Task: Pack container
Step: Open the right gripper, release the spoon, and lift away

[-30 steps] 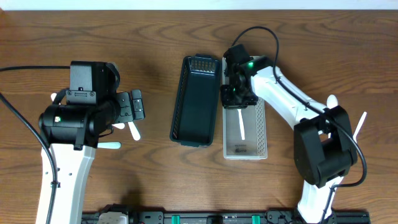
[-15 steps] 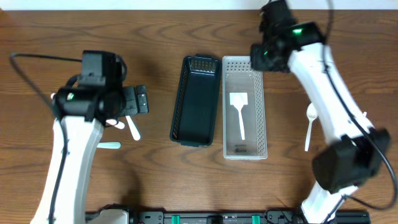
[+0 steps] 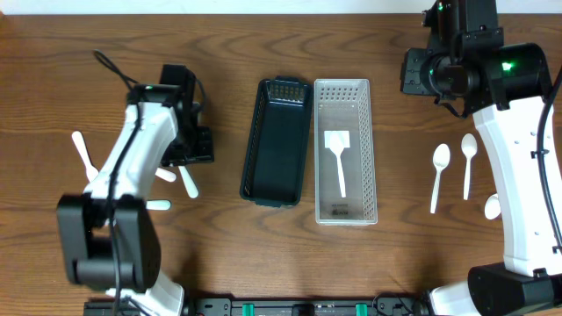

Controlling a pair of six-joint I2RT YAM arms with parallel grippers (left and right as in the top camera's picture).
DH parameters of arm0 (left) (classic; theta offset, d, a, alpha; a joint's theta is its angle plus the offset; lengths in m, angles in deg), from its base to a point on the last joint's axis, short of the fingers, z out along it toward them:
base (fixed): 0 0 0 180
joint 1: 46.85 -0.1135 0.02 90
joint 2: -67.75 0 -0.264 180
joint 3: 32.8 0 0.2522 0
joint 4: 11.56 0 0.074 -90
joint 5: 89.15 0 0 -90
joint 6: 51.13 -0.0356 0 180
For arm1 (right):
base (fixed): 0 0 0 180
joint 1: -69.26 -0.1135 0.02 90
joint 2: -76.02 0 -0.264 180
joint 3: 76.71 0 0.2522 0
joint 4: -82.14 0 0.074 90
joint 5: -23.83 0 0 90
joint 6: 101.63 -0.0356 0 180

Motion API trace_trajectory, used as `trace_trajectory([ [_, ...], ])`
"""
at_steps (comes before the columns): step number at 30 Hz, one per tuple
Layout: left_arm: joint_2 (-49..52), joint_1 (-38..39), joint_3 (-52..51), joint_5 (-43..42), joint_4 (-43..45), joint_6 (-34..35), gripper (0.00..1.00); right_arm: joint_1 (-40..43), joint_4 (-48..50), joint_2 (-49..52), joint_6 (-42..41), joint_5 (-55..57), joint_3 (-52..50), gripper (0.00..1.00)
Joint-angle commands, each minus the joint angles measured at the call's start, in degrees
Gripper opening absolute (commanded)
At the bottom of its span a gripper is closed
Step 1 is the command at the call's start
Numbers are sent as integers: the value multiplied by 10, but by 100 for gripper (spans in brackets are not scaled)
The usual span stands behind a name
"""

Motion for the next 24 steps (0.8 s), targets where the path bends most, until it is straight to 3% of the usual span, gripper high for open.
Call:
trace_trajectory([
  [1, 34, 16, 11, -13, -2, -3, 46, 4, -5, -4, 11, 16, 7, 13],
  [5, 59, 48, 11, -13, -3, -3, 32, 4, -7, -4, 11, 20, 7, 13],
  [24, 61, 158, 11, -17, -10, 13, 31, 4, -9, -4, 11, 26, 7, 13],
])
